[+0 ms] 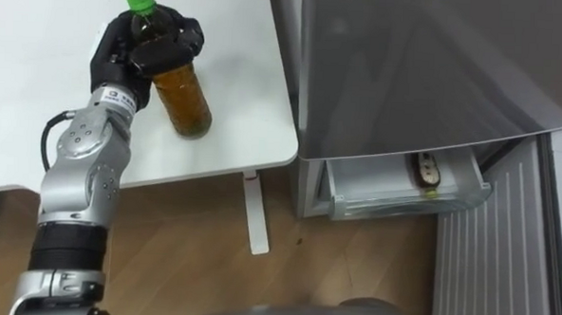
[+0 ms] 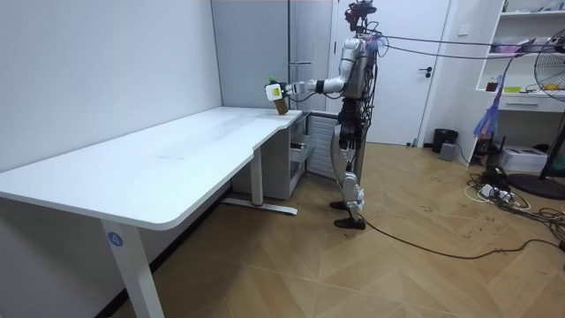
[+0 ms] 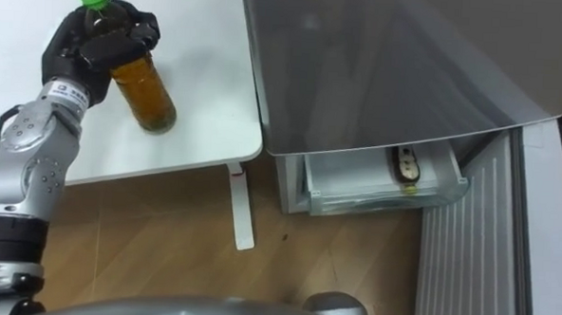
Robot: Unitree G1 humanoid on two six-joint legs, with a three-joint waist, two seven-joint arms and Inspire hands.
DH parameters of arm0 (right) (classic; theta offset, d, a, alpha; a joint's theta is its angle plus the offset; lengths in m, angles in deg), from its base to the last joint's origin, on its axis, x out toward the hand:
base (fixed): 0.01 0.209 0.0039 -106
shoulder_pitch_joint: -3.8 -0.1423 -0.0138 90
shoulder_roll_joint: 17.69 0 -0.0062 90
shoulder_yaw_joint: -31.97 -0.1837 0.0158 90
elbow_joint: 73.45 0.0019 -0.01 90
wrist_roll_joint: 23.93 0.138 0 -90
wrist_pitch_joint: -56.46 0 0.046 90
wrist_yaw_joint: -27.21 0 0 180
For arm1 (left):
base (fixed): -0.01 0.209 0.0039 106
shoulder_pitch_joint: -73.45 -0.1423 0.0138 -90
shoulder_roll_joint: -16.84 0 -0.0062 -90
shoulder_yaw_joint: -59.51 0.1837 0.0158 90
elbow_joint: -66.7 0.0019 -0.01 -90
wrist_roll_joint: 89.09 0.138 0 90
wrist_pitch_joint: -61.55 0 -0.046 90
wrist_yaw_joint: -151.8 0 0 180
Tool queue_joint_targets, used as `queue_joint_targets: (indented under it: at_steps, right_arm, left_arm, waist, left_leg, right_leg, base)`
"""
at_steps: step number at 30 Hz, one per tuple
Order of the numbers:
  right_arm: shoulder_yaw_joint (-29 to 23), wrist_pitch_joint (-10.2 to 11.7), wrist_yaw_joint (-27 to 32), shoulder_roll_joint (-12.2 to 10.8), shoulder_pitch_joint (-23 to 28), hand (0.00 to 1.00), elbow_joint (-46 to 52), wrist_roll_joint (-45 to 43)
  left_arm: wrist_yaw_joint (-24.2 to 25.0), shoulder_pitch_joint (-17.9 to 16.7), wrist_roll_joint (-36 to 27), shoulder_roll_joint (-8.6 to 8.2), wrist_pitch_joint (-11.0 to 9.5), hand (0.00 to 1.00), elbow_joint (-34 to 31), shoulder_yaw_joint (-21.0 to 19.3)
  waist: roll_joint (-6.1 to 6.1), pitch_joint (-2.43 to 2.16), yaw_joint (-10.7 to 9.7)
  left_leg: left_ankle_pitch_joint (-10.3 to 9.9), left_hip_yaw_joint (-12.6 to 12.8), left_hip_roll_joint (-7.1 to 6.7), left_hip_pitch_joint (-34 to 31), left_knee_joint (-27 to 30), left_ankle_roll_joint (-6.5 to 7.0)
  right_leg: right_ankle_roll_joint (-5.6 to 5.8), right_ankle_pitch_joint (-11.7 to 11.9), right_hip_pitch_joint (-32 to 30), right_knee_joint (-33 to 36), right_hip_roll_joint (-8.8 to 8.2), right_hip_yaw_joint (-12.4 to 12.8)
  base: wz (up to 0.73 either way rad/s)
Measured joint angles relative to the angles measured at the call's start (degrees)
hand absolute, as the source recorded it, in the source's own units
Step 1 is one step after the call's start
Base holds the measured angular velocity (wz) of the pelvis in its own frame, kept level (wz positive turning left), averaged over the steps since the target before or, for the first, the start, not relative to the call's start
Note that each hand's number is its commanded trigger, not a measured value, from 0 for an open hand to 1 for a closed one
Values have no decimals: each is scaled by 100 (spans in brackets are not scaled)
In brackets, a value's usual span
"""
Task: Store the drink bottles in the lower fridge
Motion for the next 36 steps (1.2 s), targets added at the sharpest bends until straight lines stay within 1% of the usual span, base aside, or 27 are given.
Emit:
queue_joint_targets:
  at_steps: [2, 4, 7, 9, 11, 13, 17, 20, 22, 23, 24, 27, 30, 31, 33, 36]
  right_arm:
    - [-2, 6, 1, -3, -6, 0, 32, -3]
    - [-15, 8, 0, -20, -20, 0, 29, -76]
    - [-15, 7, 5, -59, -36, 0, 26, -82]
    - [-15, 7, 8, -69, -46, 0, 23, -81]
    - [-13, 11, 14, -84, -53, 0, 36, -80]
    - [-7, 11, 9, -92, -43, 0, 44, -73]
    - [-8, 10, -49, -91, 1, 0, 30, -101]
    - [-13, 9, -45, -90, -6, 0, 32, -71]
    - [-18, 3, -40, -83, -1, 0, 13, 7]
    - [-18, -1, -36, -84, -1, 0, -17, 34]
    - [-13, -1, -32, -88, 10, 0, -58, 63]
    - [-11, -64, 7, -89, 3, 0, -97, 75]
    - [1, -111, 31, -77, 9, 0, -76, 12]
    - [2, -116, 11, -61, 14, 0, -66, -61]
    - [5, -121, -7, -39, 6, 0, -64, -92]
    - [94, -137, -47, -18, 2, 0, -29, -120]
  left_arm:
    - [-3, 0, 34, 0, 43, 100, -72, -6]
    - [-1, -1, 63, -2, 144, 100, -223, -20]
    - [-5, -4, 203, -2, 169, 100, -551, -20]
    - [-8, -13, 282, -1, 170, 100, -729, -25]
    - [-28, -115, 284, 0, 171, 100, -1015, -49]
    - [-28, -256, 260, -1, 171, 100, -1446, -49]
    - [13, -325, 148, -2, 171, 100, -1749, -77]
    - [20, -484, -8, -4, 171, 100, -1967, -242]
    - [27, -717, -107, -2, 171, 100, -2234, -405]
    - [37, -767, -163, -2, 171, 100, -2280, -453]
    - [36, -831, -261, -2, 171, 100, -2336, -513]
    - [34, -863, -310, -2, 177, 100, -2343, -686]
    - [20, -908, -407, -1, 178, 100, -2351, -875]
    - [7, -919, -468, -1, 178, 100, -2351, -916]
    - [9, -932, -573, -1, 179, 100, -2352, -908]
    - [29, -979, -763, -4, 207, 100, -2353, -890]
  waist:
    - [-11, 2, 25]
    - [-52, -5, 117]
    - [-100, 7, 151]
    - [-100, 6, 168]
    - [-98, 5, 186]
    - [-98, 5, 220]
    - [-97, 5, 314]
    - [-91, 2, 345]
    - [-91, 1, 390]
    - [-91, 1, 411]
    - [-90, 0, 478]
    - [-91, -4, 624]
    - [-103, -14, 691]
    - [-99, -24, 725]
    - [-99, -27, 793]
    - [-120, -36, 806]
  left_leg:
    - [0, -1, 3, 4, 0, 0]
    - [0, -10, 9, 2, 1, 0]
    - [0, -82, 12, -20, 1, 0]
    - [0, -130, 5, -27, 2, 0]
    - [0, -135, 3, -31, 3, 0]
    - [0, -148, -1, -35, 5, 0]
    - [0, -156, -4, -2, 11, 0]
    - [0, -164, -6, -4, 40, 0]
    - [0, -204, -12, -33, 73, 0]
    - [0, -217, -13, -37, 76, 0]
    - [0, -252, -15, -45, 83, 0]
    - [1, -342, -23, -105, 125, -1]
    - [1, -463, -55, -153, 203, -2]
    - [1, -497, -66, -193, 229, -1]
    - [3, -566, -81, -205, 235, 1]
    - [3, -606, -103, -195, 250, 2]
  right_leg:
    - [-1, 1, -1, -3, 0, -3]
    - [-4, 2, 1, -8, -3, -31]
    - [-7, 4, 7, -20, -39, -82]
    - [-7, 4, 13, -21, -46, -102]
    - [-7, 4, 16, -21, -52, -146]
    - [-7, 4, 27, -22, -68, -188]
    - [-5, 3, 91, -21, -74, -182]
    - [-5, 1, 105, -10, -83, -208]
    - [-10, -4, 106, -10, -95, -238]
    - [-11, -6, 106, -10, -97, -253]
    - [-13, -8, 109, -10, -101, -308]
    - [-14, -11, 107, -12, -121, -411]
    - [-9, -38, 121, -4, -166, -547]
    - [-4, -44, 121, -8, -186, -639]
    - [6, -51, 138, -9, -205, -671]
    - [32, -70, 206, -52, -210, -755]
  base:
    - [0]
    - [0]
    - [8]
    - [8]
    - [5]
    - [5]
    - [3]
    - [2]
    - [7]
    - [11]
    - [18]
    - [19]
    - [25]
    - [27]
    - [20]
    - [24]
